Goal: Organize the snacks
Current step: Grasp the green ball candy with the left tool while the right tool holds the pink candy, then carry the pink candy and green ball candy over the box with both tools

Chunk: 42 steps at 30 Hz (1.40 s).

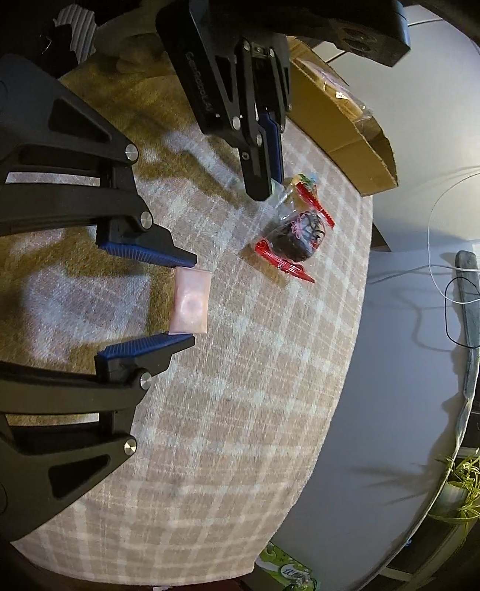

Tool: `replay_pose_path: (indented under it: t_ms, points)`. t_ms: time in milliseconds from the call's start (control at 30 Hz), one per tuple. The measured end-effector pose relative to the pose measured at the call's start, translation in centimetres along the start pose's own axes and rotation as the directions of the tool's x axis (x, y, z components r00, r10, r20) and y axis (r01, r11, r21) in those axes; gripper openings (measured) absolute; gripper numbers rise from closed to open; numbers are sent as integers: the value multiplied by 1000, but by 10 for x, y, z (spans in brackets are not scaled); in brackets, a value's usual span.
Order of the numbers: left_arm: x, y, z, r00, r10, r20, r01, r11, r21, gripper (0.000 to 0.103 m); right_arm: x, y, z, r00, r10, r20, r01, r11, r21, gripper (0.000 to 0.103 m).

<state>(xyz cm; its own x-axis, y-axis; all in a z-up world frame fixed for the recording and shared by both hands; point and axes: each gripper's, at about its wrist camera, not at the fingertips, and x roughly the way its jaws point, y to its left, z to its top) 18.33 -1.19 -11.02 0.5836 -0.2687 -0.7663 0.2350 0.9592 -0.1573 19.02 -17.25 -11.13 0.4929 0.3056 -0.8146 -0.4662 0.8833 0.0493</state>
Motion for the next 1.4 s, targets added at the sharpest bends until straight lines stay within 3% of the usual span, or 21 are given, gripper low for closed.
replay_pose_path:
  t_ms: [567, 1400]
  points:
    - [-61, 17, -4, 994, 19, 109, -15, 999, -35, 17, -37, 26, 21, 996, 23, 84, -19, 999, -37, 38]
    - [-119, 113, -18, 967, 171, 190, -136, 973, -184, 17, -11, 136, 110, 983, 137, 125, -106, 967, -232, 38]
